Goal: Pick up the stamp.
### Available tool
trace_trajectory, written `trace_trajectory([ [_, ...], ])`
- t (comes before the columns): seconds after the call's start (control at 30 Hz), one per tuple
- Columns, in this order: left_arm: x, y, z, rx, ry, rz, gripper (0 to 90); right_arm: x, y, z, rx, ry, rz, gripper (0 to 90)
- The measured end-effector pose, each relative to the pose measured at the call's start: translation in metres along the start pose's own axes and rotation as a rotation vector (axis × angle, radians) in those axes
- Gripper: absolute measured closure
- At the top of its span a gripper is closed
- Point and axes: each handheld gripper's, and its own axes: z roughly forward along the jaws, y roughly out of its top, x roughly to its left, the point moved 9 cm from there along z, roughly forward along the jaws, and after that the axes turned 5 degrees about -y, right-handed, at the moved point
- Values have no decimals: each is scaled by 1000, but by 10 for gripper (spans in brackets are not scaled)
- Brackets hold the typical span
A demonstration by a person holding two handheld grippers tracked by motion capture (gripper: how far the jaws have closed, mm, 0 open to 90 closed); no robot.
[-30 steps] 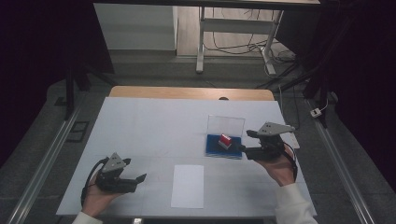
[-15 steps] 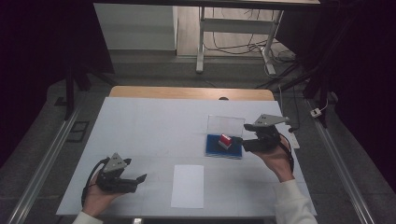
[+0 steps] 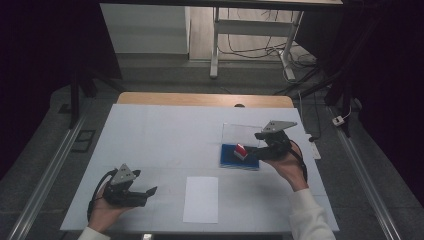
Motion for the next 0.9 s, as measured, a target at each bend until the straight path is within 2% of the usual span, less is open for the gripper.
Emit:
trace_trajectory([
  [0.37, 0, -1, 1, 4, 0, -2, 167, 6, -6, 27, 67, 23, -12, 342],
  [0.9, 1, -2, 2, 9, 1, -3, 168, 4, -16, 49, 125, 9, -2, 461],
])
